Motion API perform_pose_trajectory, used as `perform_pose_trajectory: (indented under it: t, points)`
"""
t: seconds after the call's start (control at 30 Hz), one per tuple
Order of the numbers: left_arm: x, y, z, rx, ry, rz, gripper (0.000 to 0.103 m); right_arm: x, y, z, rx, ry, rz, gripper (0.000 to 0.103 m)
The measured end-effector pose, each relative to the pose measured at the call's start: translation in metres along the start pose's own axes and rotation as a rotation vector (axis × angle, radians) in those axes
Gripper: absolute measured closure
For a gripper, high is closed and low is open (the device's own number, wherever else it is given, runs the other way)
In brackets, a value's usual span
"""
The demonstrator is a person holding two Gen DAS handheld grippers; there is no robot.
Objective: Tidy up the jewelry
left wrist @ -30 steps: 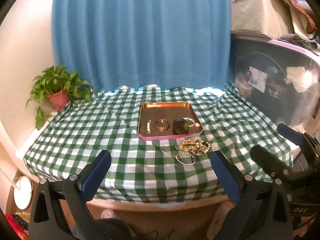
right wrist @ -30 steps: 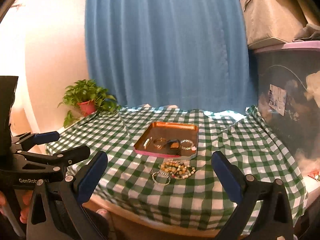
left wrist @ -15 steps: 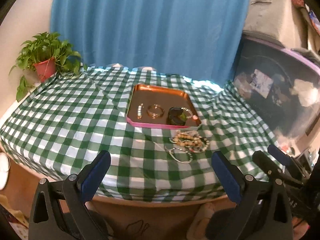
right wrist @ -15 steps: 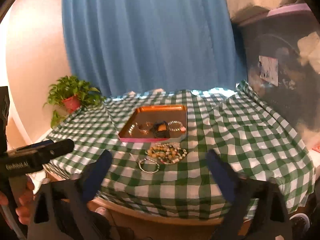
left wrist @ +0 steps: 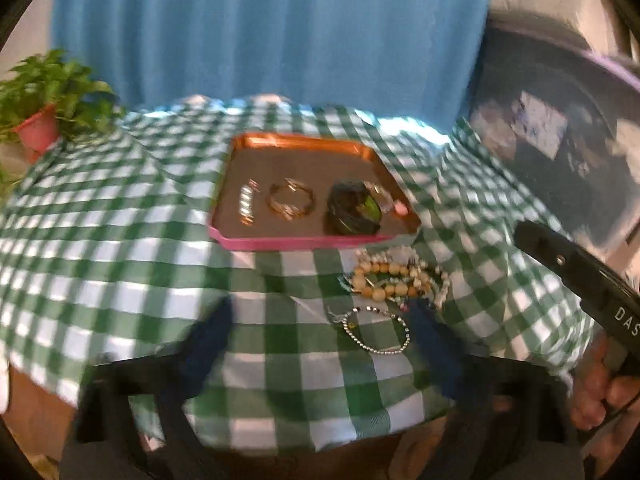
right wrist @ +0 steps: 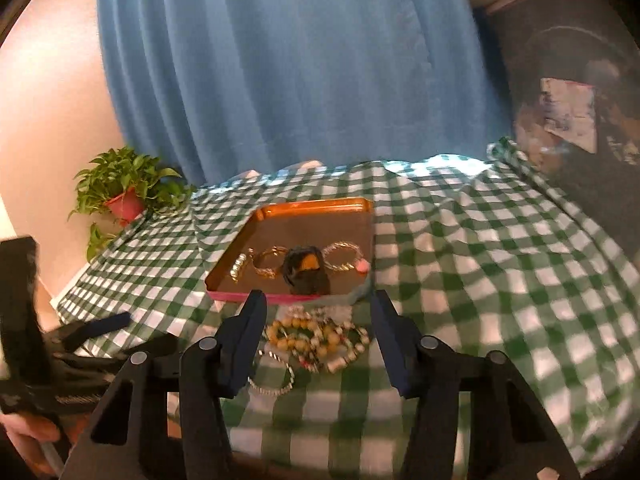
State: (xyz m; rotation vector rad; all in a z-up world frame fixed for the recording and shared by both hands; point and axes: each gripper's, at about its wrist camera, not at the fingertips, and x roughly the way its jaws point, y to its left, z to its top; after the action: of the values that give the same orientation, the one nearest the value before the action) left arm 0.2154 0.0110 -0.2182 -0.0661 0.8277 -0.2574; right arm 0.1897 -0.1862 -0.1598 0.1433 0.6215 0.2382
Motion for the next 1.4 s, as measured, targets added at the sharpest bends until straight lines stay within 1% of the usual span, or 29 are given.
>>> perform_pose_trajectory:
  t: [0.03,0.07,0.17,0.2,0.27,0.37,0.43,0.5,0.53,0.57,0.6,0.63,0.73,0.8,0.83,0.87,0.93,1.0,1.07,1.13,1.2,1.27,1.3,1.33,1.4]
  points:
    - [0.011,-0.004,-0.003,0.036,0.019,0.010,0.049,0.010,-0.001,-0.003,-0.014,0.009,0.006,0.053]
    - [0.020,-0.008,-0.006,0.072,0.033,0.014,0.057,0.017,-0.002,-0.007,-0.022,0.021,0.006,0.054]
    - [0.042,-0.016,-0.017,0.132,0.075,-0.027,0.066,0.040,-0.004,-0.028,-0.044,0.083,0.019,0.066]
    - [0.046,-0.017,-0.019,0.141,0.085,-0.044,0.067,0.046,-0.003,-0.034,-0.064,0.106,0.011,0.067]
    - [0.051,-0.019,-0.020,0.158,0.088,-0.070,0.069,0.055,0.002,-0.042,-0.116,0.145,0.002,0.067]
    - [0.058,-0.022,-0.016,0.175,0.092,-0.099,0.069,0.059,0.005,-0.047,-0.160,0.151,0.011,0.068]
    - [0.064,-0.022,-0.015,0.173,0.107,-0.104,0.070,0.063,0.006,-0.048,-0.176,0.156,0.019,0.068]
    - [0.069,-0.021,-0.015,0.166,0.121,-0.095,0.082,0.070,0.006,-0.050,-0.189,0.172,0.021,0.075]
    - [0.070,-0.019,-0.015,0.162,0.106,-0.072,0.090,0.072,0.006,-0.051,-0.192,0.179,0.023,0.077]
    - [0.070,-0.018,-0.015,0.160,0.108,-0.067,0.093,0.075,0.007,-0.051,-0.196,0.186,0.026,0.080]
    - [0.070,-0.018,-0.015,0.161,0.109,-0.071,0.094,0.077,0.008,-0.051,-0.200,0.185,0.030,0.085]
    - [0.069,-0.018,-0.016,0.169,0.106,-0.071,0.095,0.077,0.009,-0.051,-0.204,0.183,0.034,0.086]
    - [0.069,-0.016,-0.017,0.182,0.101,-0.068,0.096,0.082,0.014,-0.051,-0.221,0.193,0.047,0.087]
    - [0.069,-0.012,-0.017,0.159,0.105,-0.084,0.096,0.090,0.019,-0.055,-0.247,0.225,0.034,0.089]
    - [0.069,-0.006,-0.015,0.130,0.110,-0.095,0.097,0.093,0.019,-0.057,-0.254,0.237,0.023,0.089]
    - [0.069,-0.001,-0.015,0.102,0.111,-0.106,0.098,0.096,0.020,-0.058,-0.256,0.253,0.012,0.094]
    - [0.065,0.013,-0.013,0.021,0.109,-0.127,0.101,0.095,0.017,-0.056,-0.221,0.258,0.043,0.096]
    - [0.054,0.024,-0.010,-0.022,0.076,-0.133,0.101,0.082,0.014,-0.051,-0.188,0.220,0.106,0.096]
    - [0.039,0.027,-0.009,-0.026,0.031,-0.116,0.101,0.068,0.016,-0.048,-0.195,0.178,0.150,0.096]
    - [0.031,0.023,-0.011,-0.022,0.022,-0.147,0.101,0.056,0.018,-0.049,-0.192,0.155,0.192,0.096]
    - [0.033,0.017,-0.015,-0.009,0.042,-0.141,0.100,0.051,0.020,-0.052,-0.200,0.153,0.199,0.096]
    - [0.043,0.011,-0.019,0.020,0.095,-0.144,0.099,0.051,0.023,-0.056,-0.218,0.163,0.187,0.096]
    - [0.049,0.008,-0.020,0.035,0.119,-0.133,0.098,0.053,0.024,-0.058,-0.230,0.173,0.175,0.096]
    - [0.053,0.007,-0.021,0.041,0.131,-0.116,0.096,0.055,0.025,-0.059,-0.236,0.181,0.166,0.096]
    - [0.055,0.006,-0.021,0.049,0.133,-0.108,0.094,0.062,0.026,-0.062,-0.256,0.215,0.145,0.096]
